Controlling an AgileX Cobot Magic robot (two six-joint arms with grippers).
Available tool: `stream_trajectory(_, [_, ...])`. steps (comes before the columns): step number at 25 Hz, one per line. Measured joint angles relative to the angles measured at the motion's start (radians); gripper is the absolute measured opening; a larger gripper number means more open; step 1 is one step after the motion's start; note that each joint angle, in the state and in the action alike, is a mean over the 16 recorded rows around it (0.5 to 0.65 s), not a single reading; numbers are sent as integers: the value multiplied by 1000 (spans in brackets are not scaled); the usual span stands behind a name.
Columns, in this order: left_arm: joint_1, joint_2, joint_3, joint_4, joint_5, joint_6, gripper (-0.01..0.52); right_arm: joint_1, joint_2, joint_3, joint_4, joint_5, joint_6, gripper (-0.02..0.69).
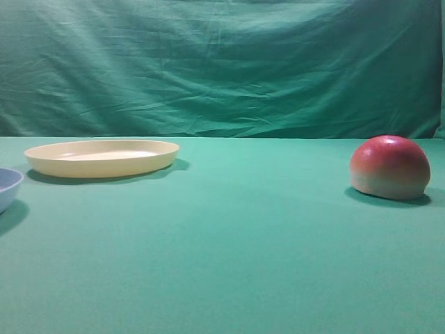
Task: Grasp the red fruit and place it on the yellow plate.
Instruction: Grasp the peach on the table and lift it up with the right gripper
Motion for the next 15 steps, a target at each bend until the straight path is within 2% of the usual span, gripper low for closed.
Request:
stream_trajectory(3, [0, 0, 0, 0, 0, 0, 0, 40, 113, -44, 3, -13, -16, 24])
stream_trajectory(6, [0, 0, 0, 0, 0, 0, 0, 72, 224, -92, 8, -33, -22, 90])
stream_trajectory(15, [0, 0, 0, 0, 0, 0, 0, 101, 501, -219, 50, -89, -25, 440])
